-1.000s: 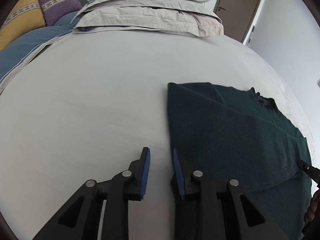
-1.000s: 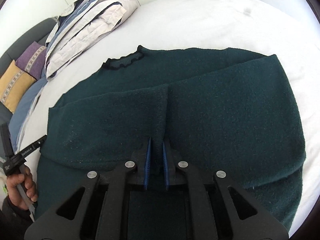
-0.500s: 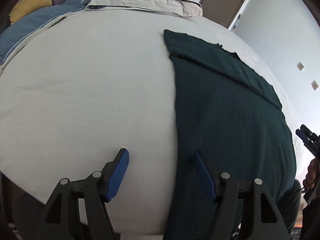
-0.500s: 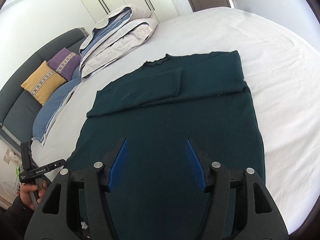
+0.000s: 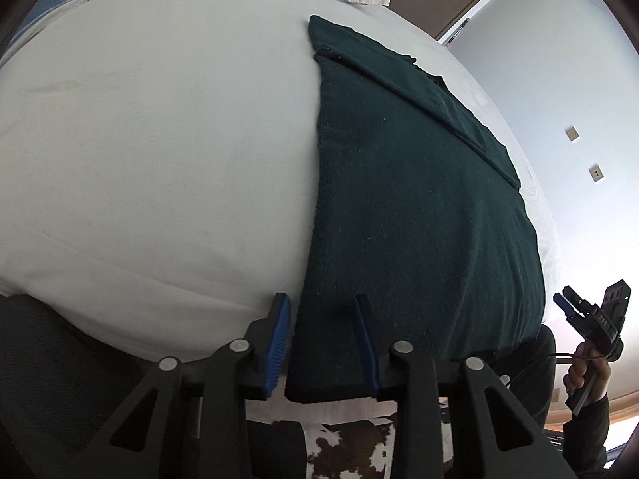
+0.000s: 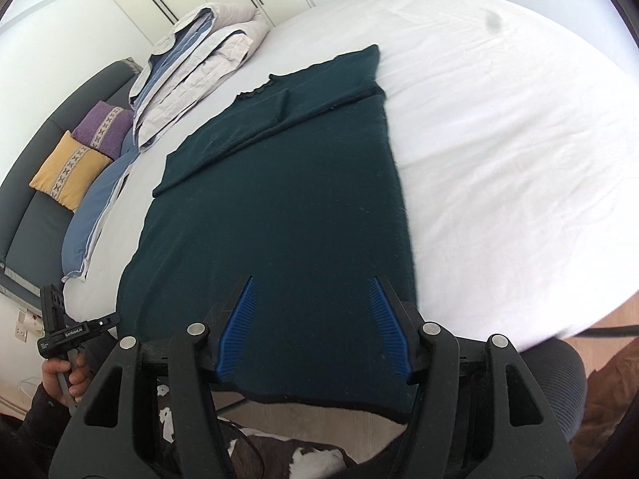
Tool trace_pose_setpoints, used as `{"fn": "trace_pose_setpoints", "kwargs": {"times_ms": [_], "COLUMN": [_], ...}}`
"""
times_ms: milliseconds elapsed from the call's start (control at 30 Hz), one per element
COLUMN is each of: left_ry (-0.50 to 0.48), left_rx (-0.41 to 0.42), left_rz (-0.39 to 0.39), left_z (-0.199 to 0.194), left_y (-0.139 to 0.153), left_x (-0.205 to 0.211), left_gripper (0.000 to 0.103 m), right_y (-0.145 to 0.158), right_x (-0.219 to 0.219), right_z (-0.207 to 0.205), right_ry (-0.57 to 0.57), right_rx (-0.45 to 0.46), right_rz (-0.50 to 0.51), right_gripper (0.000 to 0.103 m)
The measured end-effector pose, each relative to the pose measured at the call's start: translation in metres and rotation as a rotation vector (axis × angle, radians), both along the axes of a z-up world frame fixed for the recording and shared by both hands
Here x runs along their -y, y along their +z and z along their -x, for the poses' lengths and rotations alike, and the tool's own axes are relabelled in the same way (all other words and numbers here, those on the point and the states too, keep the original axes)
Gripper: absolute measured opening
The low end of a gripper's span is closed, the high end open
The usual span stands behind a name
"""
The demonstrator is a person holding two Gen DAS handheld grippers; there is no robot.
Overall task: Fold small clothes
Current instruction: 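Grasp the sweater hem with both grippers, then lift the hem with both grippers and fold it toward the collar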
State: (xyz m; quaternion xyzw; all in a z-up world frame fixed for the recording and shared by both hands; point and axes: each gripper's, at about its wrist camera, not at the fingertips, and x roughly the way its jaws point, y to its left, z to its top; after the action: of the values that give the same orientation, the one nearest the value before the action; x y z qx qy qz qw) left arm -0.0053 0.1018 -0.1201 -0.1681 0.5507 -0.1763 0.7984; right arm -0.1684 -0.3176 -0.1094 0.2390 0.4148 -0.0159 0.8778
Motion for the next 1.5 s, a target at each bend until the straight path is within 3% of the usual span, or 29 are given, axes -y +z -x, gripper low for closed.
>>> {"fn": "trace_pose_setpoints", "kwargs": {"times_ms": [100, 200, 300, 467, 533, 567, 633, 733, 900, 1067, 1300, 1500], "left_ry": [-0.015, -0.04, -0.05, -0.045, -0.05, -0.052, -0.055, -0.064, -0.078, -0.068, -0.029, 0.046], "left_rx": [-0.026, -0.029, -0.028, -0.026, -0.021, -0.019, -0.018, -0.016, -0.008, 0.005, 0.037, 0.083], "left_rz": [0.028, 0.009, -0.005, -0.005, -0.015, -0.017, -0.018, -0.025, -0.034, 0.03, 0.228, 0.402], "left_z": [0.006, 0.008, 0.007, 0.008, 0.008, 0.008, 0.008, 0.009, 0.009, 0.009, 0.005, -0.018], "left_y": [-0.004, -0.007, -0.008, -0.009, -0.009, -0.008, -0.008, -0.007, -0.003, 0.011, 0.042, 0.075], "left_x": [0.003, 0.01, 0.015, 0.013, 0.015, 0.015, 0.014, 0.014, 0.015, 0.008, -0.001, -0.01], "left_gripper": [0.026, 0.025, 0.013, 0.009, 0.008, 0.008, 0.008, 0.008, 0.007, 0.006, 0.006, 0.006], "right_y": [-0.004, -0.012, -0.025, -0.045, -0.05, -0.053, -0.056, -0.061, -0.06, -0.047, -0.009, 0.03], "right_x": [0.021, 0.037, 0.043, 0.036, 0.026, 0.022, 0.018, 0.015, 0.028, 0.039, 0.061, 0.066], "right_z": [0.018, 0.028, 0.031, 0.025, 0.021, 0.019, 0.015, 0.016, 0.029, 0.054, 0.071, 0.054], "right_ry": [-0.055, -0.079, -0.086, -0.037, 0.01, 0.035, 0.069, 0.109, 0.085, 0.072, 0.052, 0.058], "right_rx": [-0.035, -0.084, -0.171, -0.268, -0.314, -0.336, -0.359, -0.379, -0.328, -0.232, -0.05, 0.122], "right_rz": [-0.001, -0.03, -0.026, -0.023, 0.032, 0.057, 0.061, 0.055, -0.013, -0.095, -0.229, -0.316], "right_gripper": [0.057, 0.057, 0.057, 0.057, 0.056, 0.054, 0.039, 0.03, 0.009, 0.006, 0.006, 0.006]}}
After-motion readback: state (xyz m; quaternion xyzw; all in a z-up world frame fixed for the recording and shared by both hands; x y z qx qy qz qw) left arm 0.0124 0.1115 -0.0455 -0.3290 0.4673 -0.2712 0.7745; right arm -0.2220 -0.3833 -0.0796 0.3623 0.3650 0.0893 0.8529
